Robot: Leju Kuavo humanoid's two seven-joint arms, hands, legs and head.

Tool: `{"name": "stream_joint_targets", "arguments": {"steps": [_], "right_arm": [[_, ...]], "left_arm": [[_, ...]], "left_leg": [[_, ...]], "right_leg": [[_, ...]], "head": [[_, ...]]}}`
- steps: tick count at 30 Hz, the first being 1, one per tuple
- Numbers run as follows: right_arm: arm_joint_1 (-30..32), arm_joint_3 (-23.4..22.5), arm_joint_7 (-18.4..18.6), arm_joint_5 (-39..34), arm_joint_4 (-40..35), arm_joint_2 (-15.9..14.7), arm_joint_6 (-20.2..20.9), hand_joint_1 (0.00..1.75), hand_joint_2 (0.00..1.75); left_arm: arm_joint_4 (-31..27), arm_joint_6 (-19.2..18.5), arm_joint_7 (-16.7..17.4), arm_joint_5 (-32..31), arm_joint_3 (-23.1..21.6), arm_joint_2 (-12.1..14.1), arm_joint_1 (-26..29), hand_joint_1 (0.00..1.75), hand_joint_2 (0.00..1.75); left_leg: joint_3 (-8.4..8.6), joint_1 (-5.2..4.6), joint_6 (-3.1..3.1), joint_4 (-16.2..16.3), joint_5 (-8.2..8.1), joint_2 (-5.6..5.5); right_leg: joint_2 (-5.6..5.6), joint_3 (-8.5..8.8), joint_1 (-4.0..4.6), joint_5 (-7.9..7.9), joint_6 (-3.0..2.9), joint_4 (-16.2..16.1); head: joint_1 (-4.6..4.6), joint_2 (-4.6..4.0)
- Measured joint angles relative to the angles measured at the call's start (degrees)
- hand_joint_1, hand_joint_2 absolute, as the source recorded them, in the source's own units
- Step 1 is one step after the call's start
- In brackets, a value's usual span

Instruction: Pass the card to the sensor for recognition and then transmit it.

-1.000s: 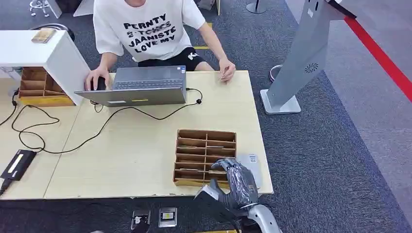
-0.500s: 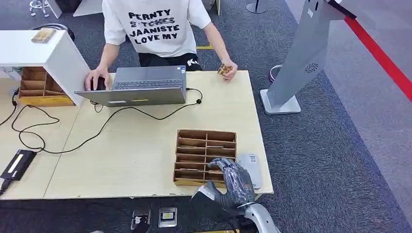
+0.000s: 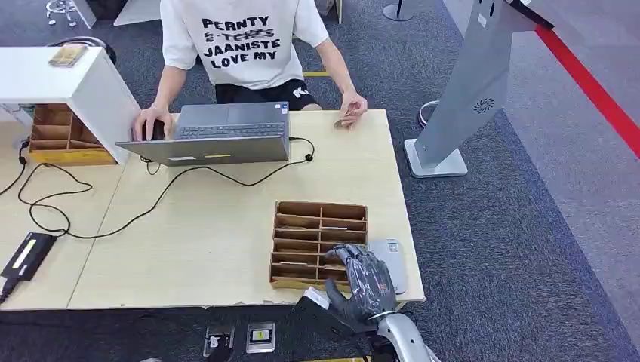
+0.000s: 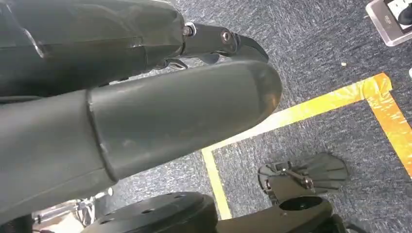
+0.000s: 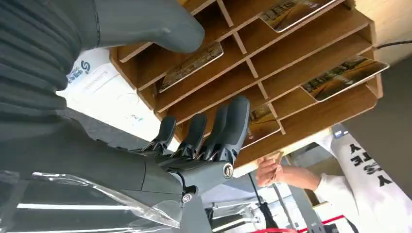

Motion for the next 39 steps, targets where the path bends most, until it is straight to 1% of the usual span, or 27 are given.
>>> {"name": "stream_joint_targets", "arguments": {"steps": [5, 6, 9, 14, 15, 17, 18, 20, 22, 23, 24, 27, 28, 30, 36, 37, 39], "right_arm": [[0.01, 0.0, 0.39, 0.5, 0.02, 0.0, 0.28, 0.75, 1.75], [0.01, 0.0, 0.5, 0.65, 0.02, 0.0, 0.33, 0.72, 1.75], [0.01, 0.07, 0.94, 0.98, 0.04, -0.02, 0.68, 0.7, 1.75], [0.01, 0.46, 1.62, 1.03, 0.04, -0.09, 1.22, 0.73, 1.75], [0.01, 0.57, 1.79, 1.03, 0.04, -0.11, 1.25, 0.72, 1.75], [0.02, 0.79, 2.01, 1.05, 0.04, -0.15, 1.46, 0.73, 1.75], [0.02, 0.83, 2.03, 1.03, 0.04, -0.17, 1.62, 0.79, 1.75], [0.01, 0.92, 2.05, 1.0, 0.04, -0.17, 1.7, 0.77, 1.75], [-0.01, 1.09, 2.1, 0.72, 0.02, -0.17, 1.84, 0.8, 1.75], [-0.04, 1.18, 2.08, 0.55, 0.04, -0.17, 1.84, 0.77, 1.75], [-0.09, 1.25, 2.08, 0.37, 0.04, -0.17, 1.84, 0.8, 1.75], [-0.22, 1.44, 2.01, 0.0, 0.04, -0.15, 1.81, 0.79, 1.75], [-0.25, 1.51, 1.97, -0.13, 0.04, -0.13, 1.75, 0.82, 1.75], [-0.34, 1.57, 1.9, -0.4, 0.04, -0.11, 1.64, 0.82, 1.75], [-0.96, 1.64, 1.81, -0.79, 0.04, 0.2, 1.57, 0.73, 1.75], [-1.03, 1.64, 1.77, -0.81, 0.04, 0.22, 1.57, 0.77, 1.75], [-1.2, 1.68, 1.55, -0.81, 0.04, 0.48, 1.55, 0.75, 1.75]], "left_arm": [[0.0, 0.0, 0.18, -0.02, 0.0, 0.0, -0.02, 0.0, 0.0], [0.0, 0.0, 0.2, -0.04, 0.0, 0.0, -0.02, 0.0, 0.0], [0.0, -0.02, 0.22, -0.07, -0.04, 0.0, -0.06, 0.0, 0.0], [0.0, -0.02, 0.22, -0.07, -0.09, -0.02, -0.11, 0.0, 0.0], [0.0, -0.02, 0.22, -0.07, -0.09, -0.02, -0.11, 0.0, 0.0], [0.0, -0.02, 0.22, 0.06, -0.07, -0.02, -0.11, 0.0, 0.0], [0.0, 0.0, 0.22, 0.09, -0.09, -0.02, -0.11, 0.0, 0.0], [0.0, 0.04, 0.22, 0.22, -0.09, -0.02, -0.1, 0.0, 0.0], [0.0, 0.09, 0.22, 0.26, -0.07, -0.02, -0.09, 0.0, 0.0], [0.0, 0.15, 0.22, 0.28, -0.09, -0.02, -0.09, 0.0, 0.0], [0.0, 0.15, 0.22, 0.37, -0.09, -0.02, -0.08, 0.0, 0.0], [0.0, 0.17, 0.22, 0.39, -0.07, -0.02, -0.08, 0.0, 0.0], [0.0, 0.17, 0.22, 0.39, -0.07, -0.02, -0.07, 0.0, 0.0], [0.0, 0.17, 0.22, 0.41, -0.07, -0.02, -0.07, 0.0, 0.0], [0.0, 0.2, 0.22, 0.44, -0.07, -0.02, -0.06, 0.0, 0.0], [0.0, 0.2, 0.22, 0.55, -0.07, -0.02, -0.06, 0.0, 0.0], [0.0, 0.2, 0.22, 0.77, -0.07, -0.02, -0.06, 0.0, 0.0]], "left_leg": [[0.01, 0.0, 0.0, 0.0, 0.0, 0.0], [0.0, 0.0, 0.0, 0.0, 0.0, 0.0], [0.0, 0.0, 0.0, 0.0, 0.0, 0.0], [0.0, 0.0, 0.0, 0.0, 0.0, 0.0], [0.0, 0.0, 0.0, 0.0, 0.0, 0.0], [0.0, 0.0, 0.0, 0.0, 0.0, 0.0], [0.0, 0.0, 0.0, 0.0, 0.0, 0.0], [0.0, 0.0, 0.0, 0.0, 0.0, 0.0], [0.0, 0.0, 0.0, 0.0, 0.0, 0.0], [0.0, 0.0, 0.0, 0.0, 0.0, 0.0], [0.0, 0.0, 0.0, 0.0, 0.0, 0.0], [0.0, 0.0, 0.0, 0.0, 0.0, 0.0], [0.0, 0.0, 0.0, 0.0, 0.0, 0.0], [0.0, 0.0, 0.0, 0.0, 0.0, 0.0], [0.0, 0.0, 0.0, 0.0, 0.0, 0.0], [0.0, 0.0, 0.0, 0.0, 0.0, 0.0], [0.0, 0.0, 0.0, 0.0, 0.0, 0.0]], "right_leg": [[0.0, 0.0, 0.0, 0.0, 0.0, 0.0], [0.0, 0.0, 0.0, 0.0, 0.0, 0.0], [0.0, 0.0, 0.0, 0.0, 0.0, 0.0], [0.01, -0.01, 0.0, 0.0, 0.0, 0.0], [0.01, -0.01, 0.0, 0.0, 0.0, 0.0], [0.01, -0.01, 0.0, 0.0, 0.0, 0.0], [0.01, -0.01, 0.0, 0.0, 0.0, 0.0], [0.0, 0.0, 0.0, 0.0, 0.0, 0.0], [0.0, 0.0, 0.0, 0.0, 0.0, 0.0], [0.0, 0.0, 0.0, 0.0, 0.0, 0.0], [0.0, 0.0, 0.0, 0.0, 0.0, 0.0], [0.0, 0.0, 0.0, 0.0, 0.0, 0.0], [0.0, 0.0, 0.0, 0.0, 0.0, 0.0], [0.0, 0.01, 0.0, 0.0, 0.0, 0.0], [0.0, 0.01, 0.0, 0.0, 0.0, 0.0], [0.0, 0.01, 0.0, 0.0, 0.0, 0.0], [0.0, 0.0, 0.0, 0.0, 0.0, 0.0]], "head": [[0.0, 0.0], [0.0, 0.0], [0.0, 0.0], [0.0, 0.0], [0.0, 0.0], [0.0, 0.0], [0.0, 0.0], [0.0, 0.0], [0.0, 0.0], [0.0, 0.0], [0.0, 0.0], [0.0, 0.0], [0.0, 0.0], [0.0, 0.0], [0.0, 0.0], [0.0, 0.02], [0.0, 0.0]]}}
